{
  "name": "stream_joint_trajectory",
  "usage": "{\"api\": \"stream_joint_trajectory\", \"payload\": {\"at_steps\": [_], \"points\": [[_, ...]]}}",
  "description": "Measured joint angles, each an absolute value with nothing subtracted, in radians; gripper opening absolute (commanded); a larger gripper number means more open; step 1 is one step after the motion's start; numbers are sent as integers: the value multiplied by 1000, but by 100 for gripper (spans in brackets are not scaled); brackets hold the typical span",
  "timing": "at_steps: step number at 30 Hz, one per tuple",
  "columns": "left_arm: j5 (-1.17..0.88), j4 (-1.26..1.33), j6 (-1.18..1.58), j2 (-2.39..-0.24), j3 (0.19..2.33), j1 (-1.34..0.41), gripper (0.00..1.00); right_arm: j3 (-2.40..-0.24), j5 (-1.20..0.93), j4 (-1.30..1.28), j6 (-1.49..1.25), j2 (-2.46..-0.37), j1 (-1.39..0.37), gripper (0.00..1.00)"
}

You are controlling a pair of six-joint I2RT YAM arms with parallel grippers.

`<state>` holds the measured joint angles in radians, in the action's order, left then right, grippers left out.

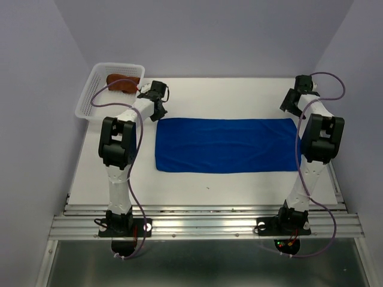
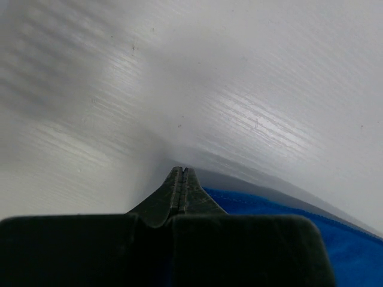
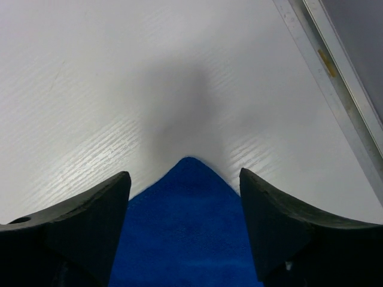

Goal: Roll the towels
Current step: Fold the towel

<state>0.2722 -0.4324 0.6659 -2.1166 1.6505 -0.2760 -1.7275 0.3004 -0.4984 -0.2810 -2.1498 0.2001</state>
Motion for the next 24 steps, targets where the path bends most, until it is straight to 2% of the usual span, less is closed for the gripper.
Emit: {"api": "stream_joint_trajectory", "payload": {"at_steps": [6, 17, 18, 20, 24], "points": [[268, -428, 657, -2086, 1641, -276, 0, -1736, 300, -505, -284, -2181, 201, 65], [258, -402, 651, -2046, 1620, -280, 0, -1740, 290, -501, -294, -2229, 204, 54], [257, -400, 650, -2045, 1615, -280, 0, -1740, 288, -501, -296, -2230, 204, 49], [255, -399, 651, -2039, 1598, -280, 0, -1742, 282, -496, -299, -2234, 204, 46], [250, -400, 651, -2031, 1583, -281, 0, -1744, 268, -493, -304, -2236, 203, 29]]}}
